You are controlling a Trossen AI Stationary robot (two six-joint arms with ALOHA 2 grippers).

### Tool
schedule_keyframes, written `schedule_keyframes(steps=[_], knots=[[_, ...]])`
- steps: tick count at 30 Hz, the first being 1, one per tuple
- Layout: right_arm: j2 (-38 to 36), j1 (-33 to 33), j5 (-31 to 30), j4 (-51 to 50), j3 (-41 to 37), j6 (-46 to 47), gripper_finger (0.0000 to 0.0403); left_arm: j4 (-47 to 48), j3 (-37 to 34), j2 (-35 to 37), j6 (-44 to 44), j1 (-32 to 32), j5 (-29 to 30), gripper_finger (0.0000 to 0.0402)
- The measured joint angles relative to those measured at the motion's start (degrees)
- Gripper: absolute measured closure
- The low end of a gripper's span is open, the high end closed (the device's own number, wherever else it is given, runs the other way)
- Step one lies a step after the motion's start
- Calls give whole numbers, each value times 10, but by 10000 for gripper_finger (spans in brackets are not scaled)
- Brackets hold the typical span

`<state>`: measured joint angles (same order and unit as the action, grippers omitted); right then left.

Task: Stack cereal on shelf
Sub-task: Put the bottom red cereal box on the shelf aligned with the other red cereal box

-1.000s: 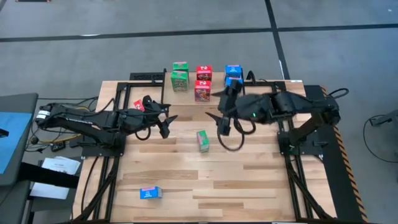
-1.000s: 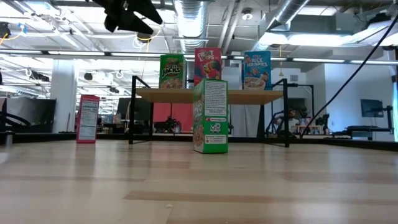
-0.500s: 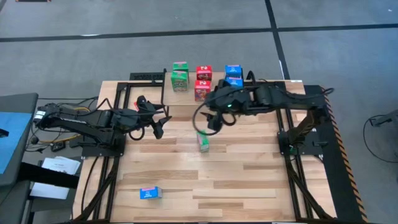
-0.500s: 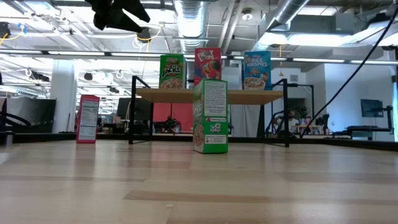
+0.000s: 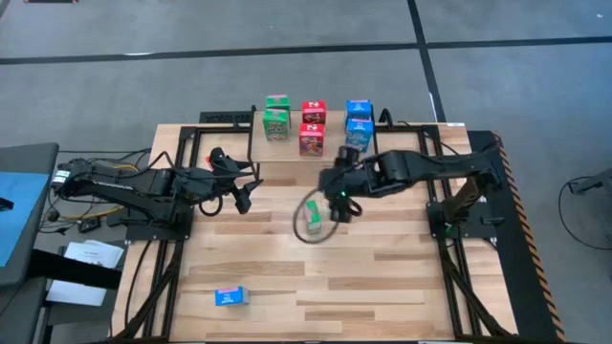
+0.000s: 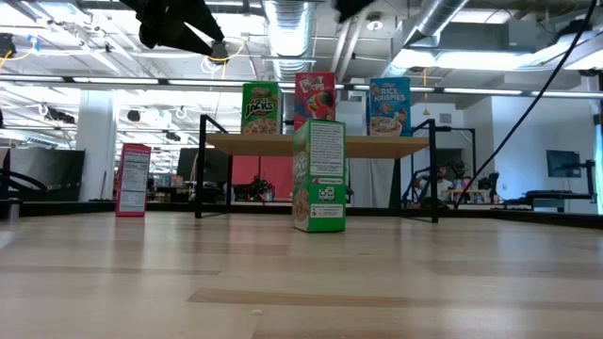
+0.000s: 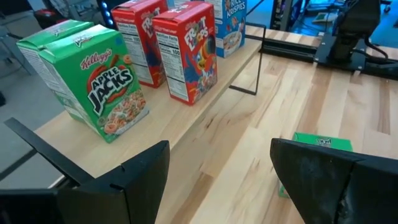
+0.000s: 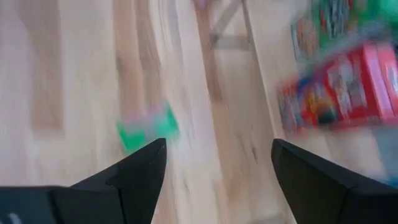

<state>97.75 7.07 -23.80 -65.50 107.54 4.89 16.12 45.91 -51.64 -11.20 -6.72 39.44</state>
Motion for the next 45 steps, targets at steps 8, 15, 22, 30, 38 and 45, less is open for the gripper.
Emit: schedule_keyframes(steps=[8,15,22,30,38,45], knots=[[-11,41,-61,-142,-1,38,91,-1,0,0,-13,0,0,132],[-76,57,-109,-200,-74,91,91,-1,0,0,-19,0,4,132],[-236,57,-110,-88,-257,148,91,-1,0,0,-19,0,4,132],[-396,57,-90,132,-451,191,91,-4,0,0,-19,0,4,132],[-406,54,-78,312,-559,182,92,-6,0,0,-19,0,4,132],[-327,42,-79,480,-580,90,92,-5,0,0,-19,0,4,132]])
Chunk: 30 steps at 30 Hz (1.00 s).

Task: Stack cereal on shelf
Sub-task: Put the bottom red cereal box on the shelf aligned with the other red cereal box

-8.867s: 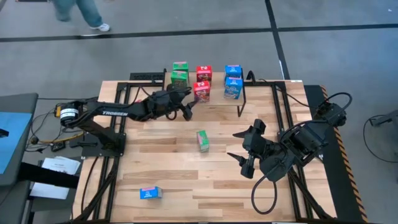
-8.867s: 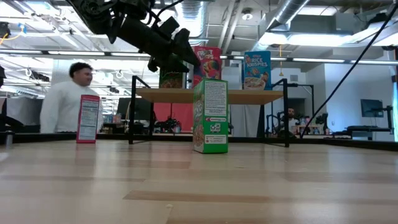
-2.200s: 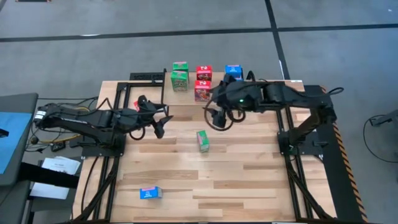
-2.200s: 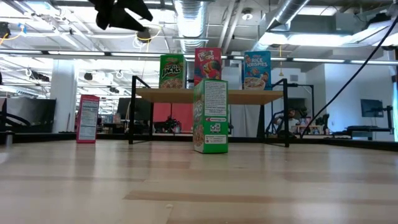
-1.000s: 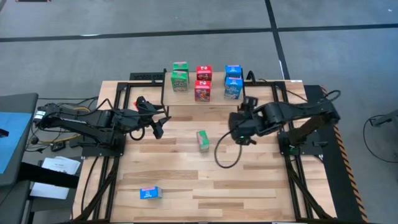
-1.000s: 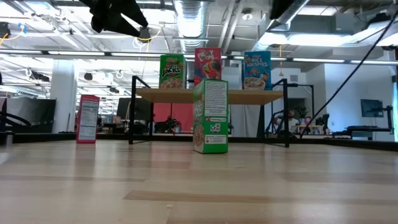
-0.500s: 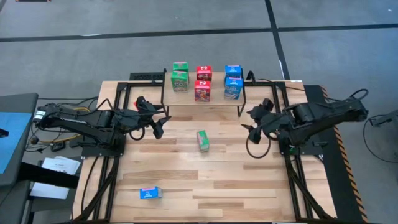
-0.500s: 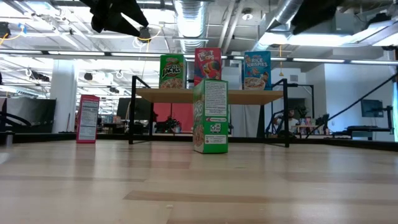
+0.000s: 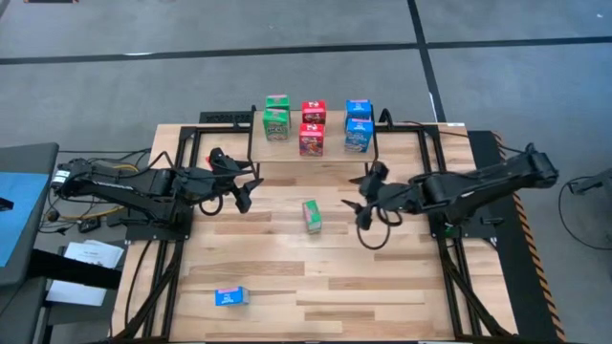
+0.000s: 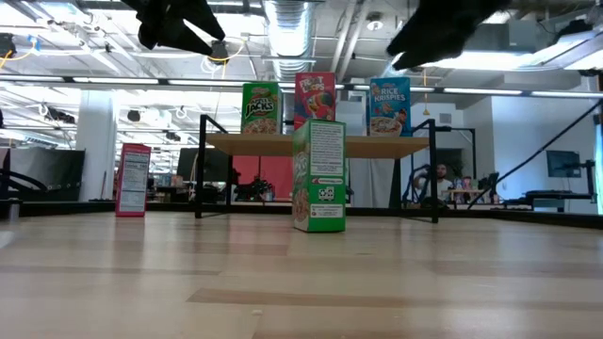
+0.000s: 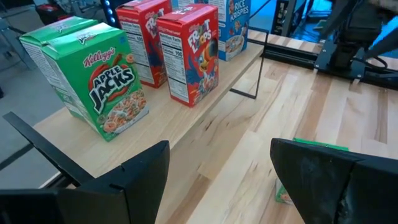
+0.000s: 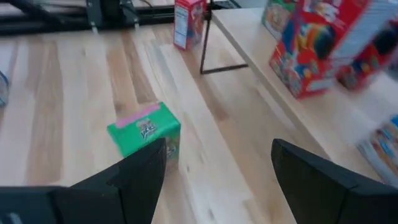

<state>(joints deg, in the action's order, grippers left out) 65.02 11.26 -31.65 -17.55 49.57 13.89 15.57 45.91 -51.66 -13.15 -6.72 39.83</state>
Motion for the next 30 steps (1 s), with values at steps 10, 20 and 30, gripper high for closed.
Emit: schedule_keyframes(steps=[10,20,30], knots=[[115,-43,-2,201,-1,-110,92,2,0,0,0,0,-1,132],[196,-96,1,332,0,-146,92,4,0,0,2,0,-4,132],[265,-119,19,438,8,-172,92,4,0,0,2,0,-4,132]])
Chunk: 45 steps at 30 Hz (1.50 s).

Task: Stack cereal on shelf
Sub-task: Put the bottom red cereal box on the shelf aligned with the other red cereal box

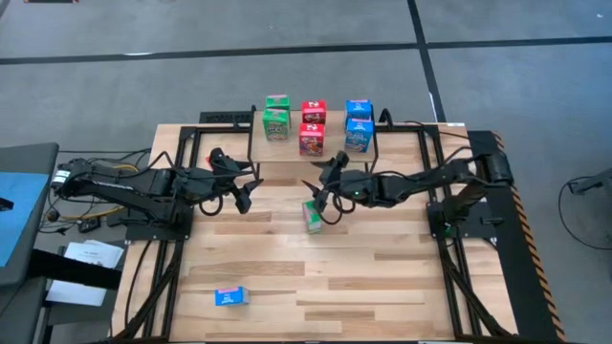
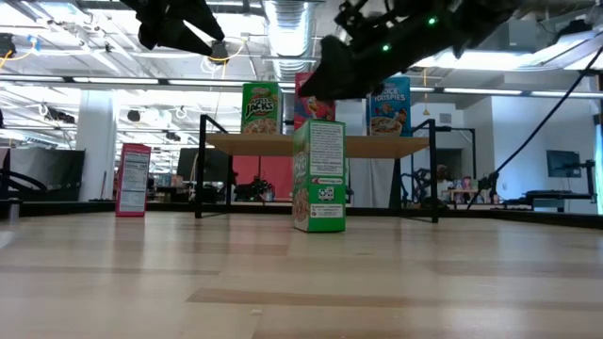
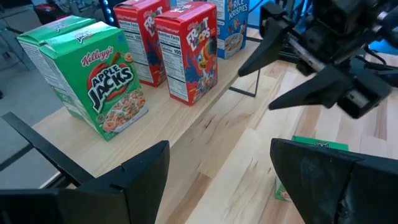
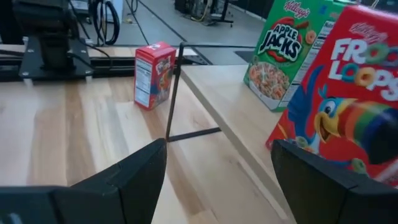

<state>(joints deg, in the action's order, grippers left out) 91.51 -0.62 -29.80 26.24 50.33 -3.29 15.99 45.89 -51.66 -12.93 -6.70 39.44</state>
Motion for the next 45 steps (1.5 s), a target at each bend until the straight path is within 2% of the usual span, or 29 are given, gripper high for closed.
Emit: schedule_keyframes(steps=[8,12,35,45], knots=[[48,-6,-5,1,38,-11,92,0,0,0,-1,0,0,132],[63,-9,-38,-2,49,-13,92,0,0,0,-2,0,0,132],[64,-66,-46,-4,51,18,92,0,0,0,-2,0,0,132],[64,-46,-25,-3,51,19,92,0,0,0,-2,0,0,132]])
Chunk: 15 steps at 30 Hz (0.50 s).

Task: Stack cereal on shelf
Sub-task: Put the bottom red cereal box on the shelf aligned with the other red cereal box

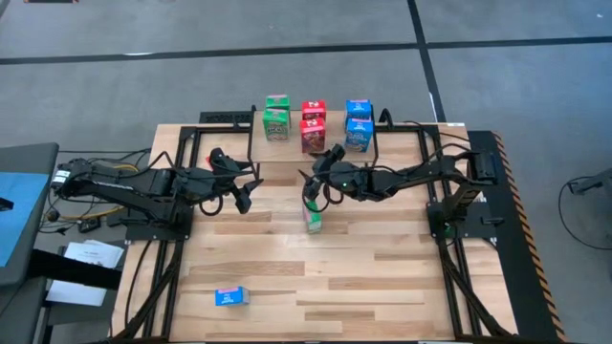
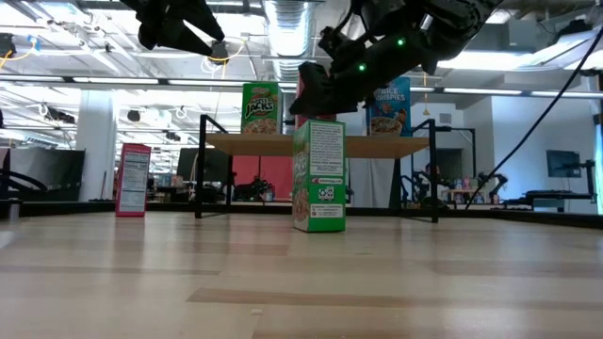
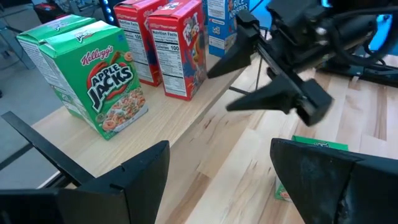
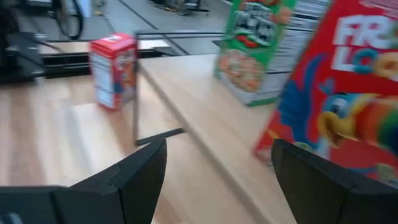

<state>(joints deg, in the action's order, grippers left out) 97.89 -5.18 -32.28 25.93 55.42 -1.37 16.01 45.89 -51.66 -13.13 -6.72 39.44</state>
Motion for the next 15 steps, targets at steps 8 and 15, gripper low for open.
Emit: schedule_keyframes(steps=[8,15], knots=[[0,9,14,29,0,-1,92,0,0,0,0,0,0,132],[0,-7,40,36,10,-2,92,0,0,0,0,0,0,132]])
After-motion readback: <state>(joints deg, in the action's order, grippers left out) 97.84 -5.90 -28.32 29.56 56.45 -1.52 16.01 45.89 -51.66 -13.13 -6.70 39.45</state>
